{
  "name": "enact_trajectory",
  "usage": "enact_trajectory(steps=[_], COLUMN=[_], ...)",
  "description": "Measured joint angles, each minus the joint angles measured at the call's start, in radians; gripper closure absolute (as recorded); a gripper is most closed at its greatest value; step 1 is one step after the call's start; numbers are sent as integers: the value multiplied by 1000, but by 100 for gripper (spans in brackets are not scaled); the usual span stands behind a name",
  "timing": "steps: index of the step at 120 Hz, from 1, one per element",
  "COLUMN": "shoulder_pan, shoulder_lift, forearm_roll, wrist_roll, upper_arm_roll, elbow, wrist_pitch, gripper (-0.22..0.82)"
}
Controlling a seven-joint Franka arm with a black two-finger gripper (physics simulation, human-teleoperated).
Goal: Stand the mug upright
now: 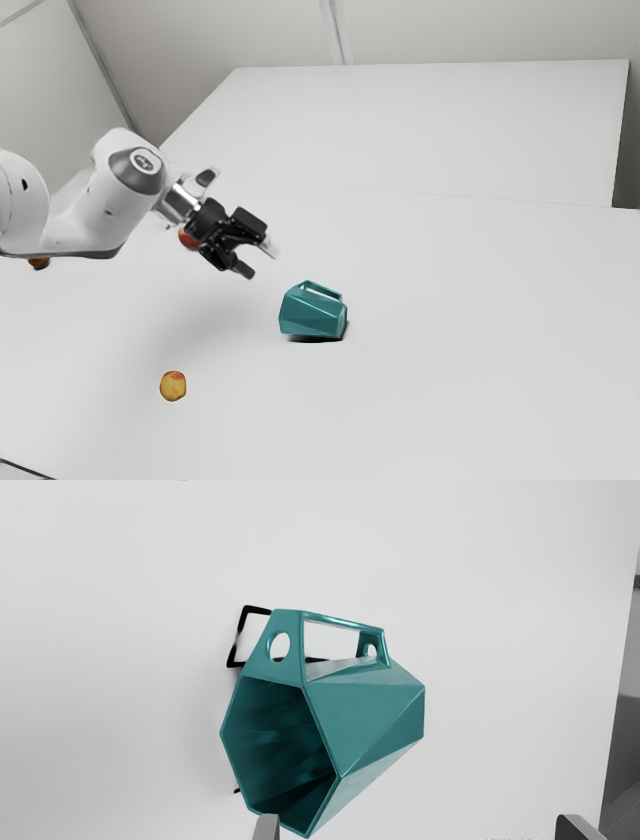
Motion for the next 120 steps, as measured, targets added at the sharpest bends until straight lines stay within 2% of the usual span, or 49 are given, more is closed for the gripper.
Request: enact_trajectory(steps=[36,61,120], shoulder_pan=[-5,-5,-5], shoulder_lift=[80,130,159], forearm_roll=[-81,-137,-333], wrist_roll=[137,212,305], upper_arm_roll=[0,-1,-8], elbow=[4,-4,-54], wrist_pitch=[39,21,-59], gripper=[0,0,0])
